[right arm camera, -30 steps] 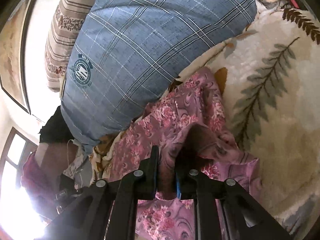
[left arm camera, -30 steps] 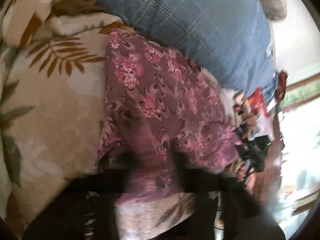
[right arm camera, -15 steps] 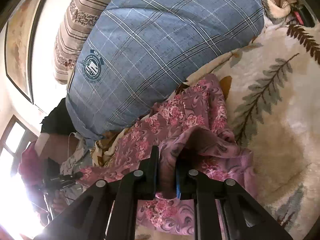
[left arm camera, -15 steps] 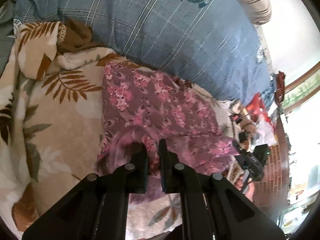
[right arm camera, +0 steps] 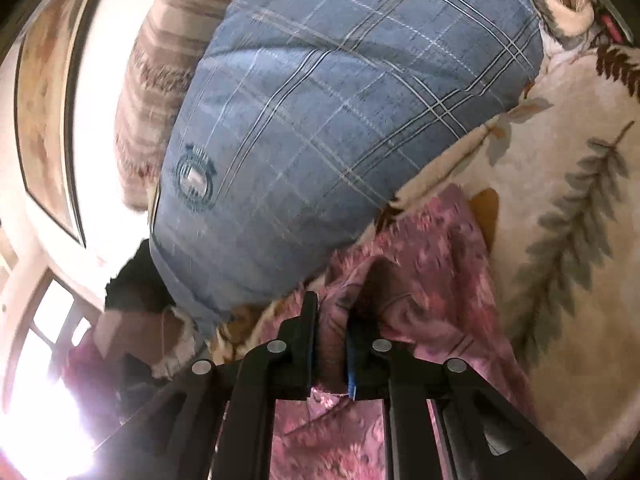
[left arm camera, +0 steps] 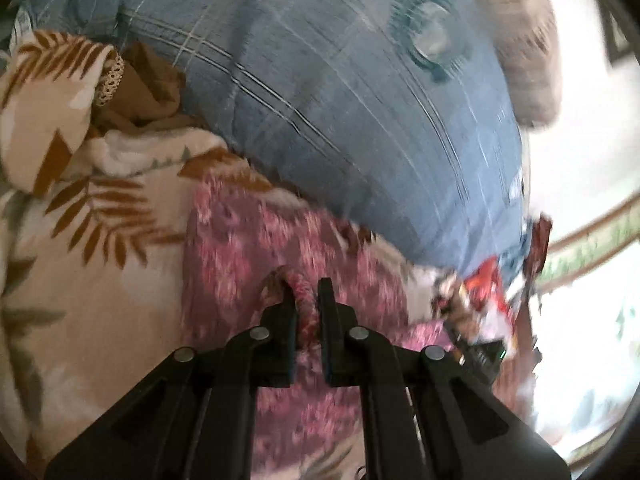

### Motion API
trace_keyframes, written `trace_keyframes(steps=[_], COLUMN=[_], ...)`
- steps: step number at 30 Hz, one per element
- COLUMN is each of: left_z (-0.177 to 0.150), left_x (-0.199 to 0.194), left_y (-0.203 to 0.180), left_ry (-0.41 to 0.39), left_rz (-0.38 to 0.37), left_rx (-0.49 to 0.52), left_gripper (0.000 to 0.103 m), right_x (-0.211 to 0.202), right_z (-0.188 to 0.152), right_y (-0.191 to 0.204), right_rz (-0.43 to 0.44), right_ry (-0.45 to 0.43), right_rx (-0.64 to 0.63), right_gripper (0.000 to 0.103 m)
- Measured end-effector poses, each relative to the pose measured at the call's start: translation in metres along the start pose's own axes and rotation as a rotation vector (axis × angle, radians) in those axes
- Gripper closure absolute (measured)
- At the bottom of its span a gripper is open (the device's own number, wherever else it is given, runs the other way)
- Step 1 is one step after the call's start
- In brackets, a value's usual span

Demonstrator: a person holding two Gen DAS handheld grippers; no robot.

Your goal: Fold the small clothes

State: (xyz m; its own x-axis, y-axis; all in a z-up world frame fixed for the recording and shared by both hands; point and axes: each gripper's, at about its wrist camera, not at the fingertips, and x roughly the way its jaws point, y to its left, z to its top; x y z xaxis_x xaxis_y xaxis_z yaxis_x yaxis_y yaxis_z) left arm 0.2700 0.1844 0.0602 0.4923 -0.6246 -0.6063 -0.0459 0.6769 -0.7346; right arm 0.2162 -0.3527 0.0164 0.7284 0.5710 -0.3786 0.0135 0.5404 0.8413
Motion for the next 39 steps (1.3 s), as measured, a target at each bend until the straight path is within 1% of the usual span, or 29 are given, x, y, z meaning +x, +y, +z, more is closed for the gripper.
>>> trace_keyframes(steps=[3, 6, 8, 9, 11, 12, 13, 14, 15, 16, 17, 18, 19, 21, 22, 23, 26, 28, 30, 32, 34, 35, 36, 37, 38, 39], left_z=[0.025, 0.046, 0.056, 0.059, 0.064, 0.067, 0.070, 0.072, 0.074, 0.076, 0.077, 0.078, 0.079, 0.078, 0.077, 0.072, 0.058, 0.047, 0.039, 0.034, 0.032, 0.032, 0.031, 0.031, 0.032, 0.033], left_x=[0.024, 0.048, 0.067, 0.075, 0.089, 0.091, 0.090, 0.089, 0.087, 0.081, 0.074, 0.069, 0.062, 0.050, 0.048, 0.048, 0.059, 0.070, 0.087, 0.098, 0.098, 0.094, 0.092, 0.090, 0.089, 0.090], left_y=[0.018, 0.039, 0.054, 0.061, 0.072, 0.076, 0.079, 0.081, 0.081, 0.080, 0.078, 0.076, 0.073, 0.071, 0.071, 0.071, 0.070, 0.069, 0.069, 0.066, 0.061, 0.057, 0.054, 0.053, 0.053, 0.056], left_ry=[-0.028, -0.036, -0.017, -0.002, 0.025, 0.021, 0.010, 0.003, -0.002, -0.023, -0.048, -0.061, -0.073, -0.083, -0.077, -0.055, 0.019, 0.065, 0.116, 0.133, 0.112, 0.094, 0.084, 0.070, 0.060, 0.057], left_rz=[-0.010, 0.013, 0.048, 0.059, 0.069, 0.071, 0.047, 0.016, -0.004, -0.022, -0.018, -0.012, -0.008, 0.005, 0.011, 0.023, 0.070, 0.086, 0.106, 0.130, 0.156, 0.168, 0.175, 0.188, 0.214, 0.242], left_rx=[-0.084, -0.161, -0.215, -0.237, -0.291, -0.315, -0.343, -0.363, -0.375, -0.381, -0.368, -0.352, -0.329, -0.286, -0.274, -0.248, -0.178, -0.146, -0.137, -0.130, -0.110, -0.096, -0.082, -0.069, -0.055, -0.052], left_gripper=[0.097, 0.097, 0.097, 0.097, 0.096, 0.096, 0.096, 0.094, 0.088, 0.083, 0.071, 0.060, 0.056, 0.053, 0.052, 0.052, 0.052, 0.052, 0.052, 0.052, 0.052, 0.052, 0.055, 0.061, 0.073, 0.080], right_x=[0.022, 0.041, 0.055, 0.063, 0.070, 0.072, 0.071, 0.069, 0.064, 0.059, 0.051, 0.046, 0.041, 0.035, 0.033, 0.032, 0.038, 0.046, 0.056, 0.068, 0.082, 0.087, 0.095, 0.101, 0.102, 0.097], right_z=[0.016, 0.027, 0.034, 0.037, 0.041, 0.045, 0.048, 0.053, 0.058, 0.062, 0.066, 0.069, 0.072, 0.075, 0.075, 0.074, 0.067, 0.062, 0.060, 0.059, 0.060, 0.059, 0.059, 0.060, 0.061, 0.062], right_y=[-0.011, -0.023, -0.035, -0.044, -0.055, -0.058, -0.059, -0.062, -0.065, -0.068, -0.071, -0.073, -0.074, -0.068, -0.064, -0.059, -0.051, -0.050, -0.049, -0.047, -0.046, -0.043, -0.039, -0.032, -0.025, -0.019], right_rz=[-0.018, -0.055, -0.088, -0.097, -0.090, -0.086, -0.084, -0.073, -0.061, -0.065, -0.074, -0.079, -0.087, -0.120, -0.151, -0.190, -0.264, -0.298, -0.315, -0.337, -0.369, -0.376, -0.392, -0.412, -0.433, -0.434], right_ry=[-0.009, -0.015, -0.003, 0.020, 0.046, 0.043, 0.033, 0.002, -0.042, -0.081, -0.126, -0.151, -0.159, -0.135, -0.119, -0.102, -0.043, -0.012, 0.009, 0.022, 0.044, 0.057, 0.085, 0.112, 0.102, 0.060], right_rx=[0.058, 0.095, 0.145, 0.191, 0.250, 0.267, 0.282, 0.307, 0.331, 0.350, 0.372, 0.381, 0.376, 0.310, 0.262, 0.209, 0.112, 0.083, 0.077, 0.069, 0.054, 0.037, -0.002, -0.063, -0.109, -0.140], right_gripper=[0.092, 0.092, 0.092, 0.088, 0.087, 0.087, 0.083, 0.080, 0.072, 0.062, 0.058, 0.057, 0.057, 0.057, 0.057, 0.057, 0.057, 0.056, 0.056, 0.054, 0.054, 0.055, 0.068, 0.099, 0.098, 0.098])
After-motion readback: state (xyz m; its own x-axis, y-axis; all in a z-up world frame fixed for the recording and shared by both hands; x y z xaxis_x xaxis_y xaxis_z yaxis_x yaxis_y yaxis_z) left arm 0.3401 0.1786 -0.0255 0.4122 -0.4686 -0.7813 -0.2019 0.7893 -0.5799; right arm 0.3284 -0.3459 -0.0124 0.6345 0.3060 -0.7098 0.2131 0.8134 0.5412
